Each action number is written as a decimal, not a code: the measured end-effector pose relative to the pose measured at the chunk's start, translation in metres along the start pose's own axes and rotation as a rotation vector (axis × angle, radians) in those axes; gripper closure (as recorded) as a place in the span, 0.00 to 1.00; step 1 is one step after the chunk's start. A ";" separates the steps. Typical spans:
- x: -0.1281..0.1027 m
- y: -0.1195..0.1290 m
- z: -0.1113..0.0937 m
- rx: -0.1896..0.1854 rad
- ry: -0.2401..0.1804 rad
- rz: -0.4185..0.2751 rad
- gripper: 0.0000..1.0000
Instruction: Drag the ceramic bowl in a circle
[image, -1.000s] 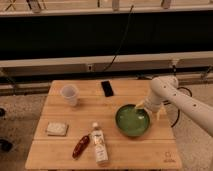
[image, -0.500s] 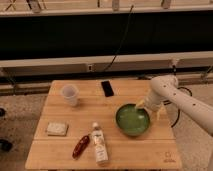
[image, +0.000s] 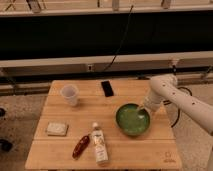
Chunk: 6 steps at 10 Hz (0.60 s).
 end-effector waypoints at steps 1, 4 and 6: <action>0.001 0.001 0.000 -0.001 0.001 -0.001 0.21; -0.003 -0.006 0.001 -0.002 0.008 -0.012 0.36; -0.002 -0.006 0.000 0.000 0.010 -0.010 0.50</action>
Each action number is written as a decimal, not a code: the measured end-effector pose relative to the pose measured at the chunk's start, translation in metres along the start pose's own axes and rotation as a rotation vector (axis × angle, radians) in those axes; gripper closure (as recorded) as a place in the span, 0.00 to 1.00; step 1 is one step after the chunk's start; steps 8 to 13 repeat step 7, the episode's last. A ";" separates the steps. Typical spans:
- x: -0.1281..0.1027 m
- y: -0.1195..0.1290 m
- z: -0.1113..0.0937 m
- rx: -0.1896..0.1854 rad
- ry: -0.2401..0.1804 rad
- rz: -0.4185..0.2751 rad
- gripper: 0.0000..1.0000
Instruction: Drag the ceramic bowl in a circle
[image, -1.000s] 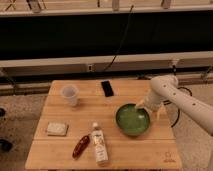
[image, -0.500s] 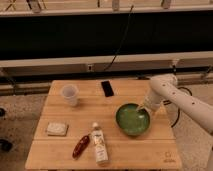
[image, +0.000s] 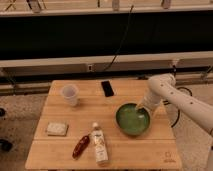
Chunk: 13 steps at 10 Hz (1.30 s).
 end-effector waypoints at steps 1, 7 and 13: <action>0.001 0.001 -0.001 0.002 0.000 0.003 0.49; 0.005 -0.010 -0.001 -0.009 0.016 -0.027 0.61; 0.005 -0.010 -0.001 -0.009 0.016 -0.027 0.61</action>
